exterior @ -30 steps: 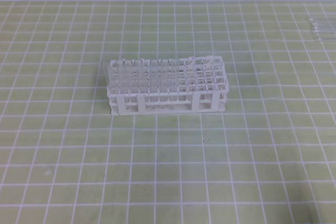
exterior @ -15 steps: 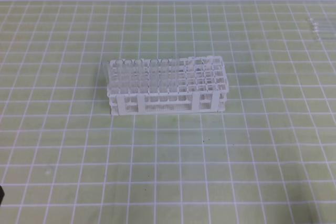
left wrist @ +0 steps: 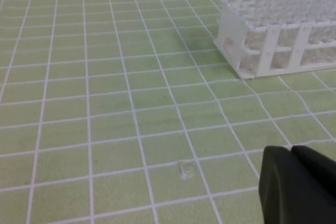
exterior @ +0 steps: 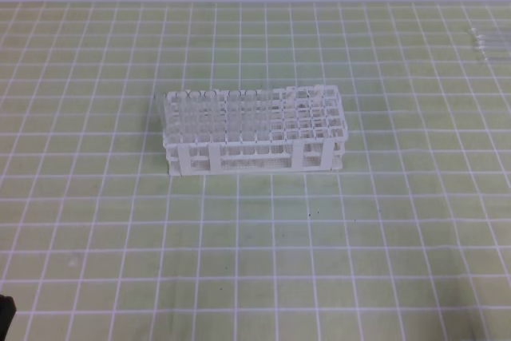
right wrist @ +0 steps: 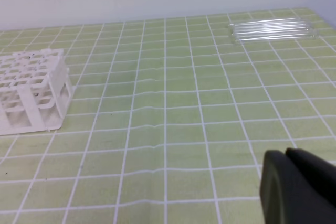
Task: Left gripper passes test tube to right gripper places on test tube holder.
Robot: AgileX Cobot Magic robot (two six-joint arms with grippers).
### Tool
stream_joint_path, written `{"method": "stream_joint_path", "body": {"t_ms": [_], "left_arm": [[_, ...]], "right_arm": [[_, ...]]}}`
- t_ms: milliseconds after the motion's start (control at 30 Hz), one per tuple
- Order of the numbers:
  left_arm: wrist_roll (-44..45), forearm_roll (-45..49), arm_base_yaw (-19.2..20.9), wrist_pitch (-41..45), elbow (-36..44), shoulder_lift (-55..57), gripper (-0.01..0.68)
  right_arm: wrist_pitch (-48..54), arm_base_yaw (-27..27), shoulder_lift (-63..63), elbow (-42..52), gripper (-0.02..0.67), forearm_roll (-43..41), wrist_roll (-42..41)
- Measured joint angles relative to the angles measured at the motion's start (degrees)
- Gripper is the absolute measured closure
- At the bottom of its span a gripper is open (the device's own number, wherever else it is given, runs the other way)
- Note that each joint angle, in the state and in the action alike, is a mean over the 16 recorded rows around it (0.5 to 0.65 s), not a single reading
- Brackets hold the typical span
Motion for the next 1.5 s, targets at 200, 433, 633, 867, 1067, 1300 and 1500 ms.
{"method": "stream_joint_path", "body": {"t_ms": [200,433,633,867,1067,1300,1500], "left_arm": [[-0.13,-0.05,0.01,-0.03,0.07,0.1,0.673],[-0.13,-0.05,0.01,-0.03,0.07,0.1,0.673],[-0.12,-0.04,0.01,0.03,0.0,0.19,0.673],[-0.13,-0.05,0.01,-0.03,0.07,0.19,0.673],[-0.11,-0.04,0.02,0.08,-0.07,0.38,0.673],[-0.07,-0.01,0.04,0.23,-0.3,0.57,0.673],[-0.1,-0.03,0.02,0.13,-0.15,0.38,0.673]], "right_arm": [[0.0,0.0,0.01,0.0,0.651,0.0,0.0],[0.0,0.0,0.02,0.0,0.651,0.0,0.0],[0.0,0.0,0.06,0.0,0.651,0.0,0.0],[0.0,0.0,0.1,0.0,0.651,0.0,0.0],[0.0,0.0,0.1,0.0,0.651,0.0,0.0],[0.0,0.0,0.1,0.0,0.651,0.0,0.0],[0.0,0.0,0.1,0.0,0.651,0.0,0.0]]}}
